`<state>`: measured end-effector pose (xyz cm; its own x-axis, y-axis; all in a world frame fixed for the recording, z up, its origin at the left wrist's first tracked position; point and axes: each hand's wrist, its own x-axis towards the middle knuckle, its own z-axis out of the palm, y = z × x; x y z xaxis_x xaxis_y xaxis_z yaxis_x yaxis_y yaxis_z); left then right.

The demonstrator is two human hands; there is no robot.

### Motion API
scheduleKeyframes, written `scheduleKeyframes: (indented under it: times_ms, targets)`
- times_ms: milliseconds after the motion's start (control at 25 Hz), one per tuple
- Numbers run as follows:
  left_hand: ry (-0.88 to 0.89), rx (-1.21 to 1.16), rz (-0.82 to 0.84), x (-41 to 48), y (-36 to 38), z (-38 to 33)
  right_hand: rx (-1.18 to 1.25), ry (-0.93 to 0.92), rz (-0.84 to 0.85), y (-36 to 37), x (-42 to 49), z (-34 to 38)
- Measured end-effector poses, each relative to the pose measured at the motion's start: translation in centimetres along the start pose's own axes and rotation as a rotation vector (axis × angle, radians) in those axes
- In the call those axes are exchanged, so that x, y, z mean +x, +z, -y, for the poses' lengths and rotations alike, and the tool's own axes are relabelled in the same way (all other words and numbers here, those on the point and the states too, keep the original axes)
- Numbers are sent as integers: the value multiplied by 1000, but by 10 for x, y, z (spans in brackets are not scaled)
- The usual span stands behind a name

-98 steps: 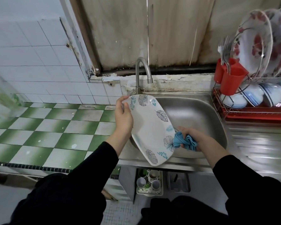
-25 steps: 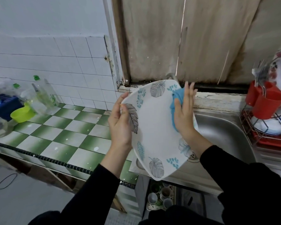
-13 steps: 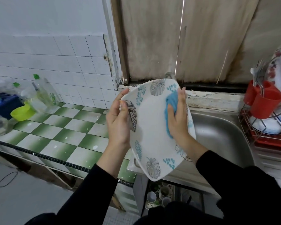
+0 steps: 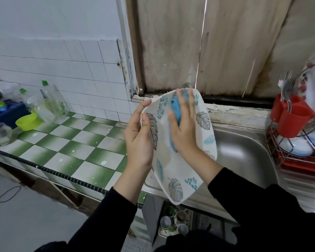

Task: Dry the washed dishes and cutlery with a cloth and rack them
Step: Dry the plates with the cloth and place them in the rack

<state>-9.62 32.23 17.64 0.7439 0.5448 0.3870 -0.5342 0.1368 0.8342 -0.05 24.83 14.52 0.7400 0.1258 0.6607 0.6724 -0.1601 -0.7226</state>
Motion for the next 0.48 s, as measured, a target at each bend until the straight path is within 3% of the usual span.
scheduleKeyframes:
  times_ms: [160,240,360,400,480]
  targets:
    - [-2,-14,-17,-1,-2,0,-27,-354,270,-5,-36,-13]
    - [-31,-38,-20,0,-4,-1,-65,-243,176,-12,-21,-30]
    - [-34,-11,37,4,0,-4,7,199,-162,-19,18,-22]
    - [-42,-5,63,5,4,-4,41,262,-222,-15,26,-13]
    - [-24,31,86,9,8,-4,51,114,-174,0,23,9]
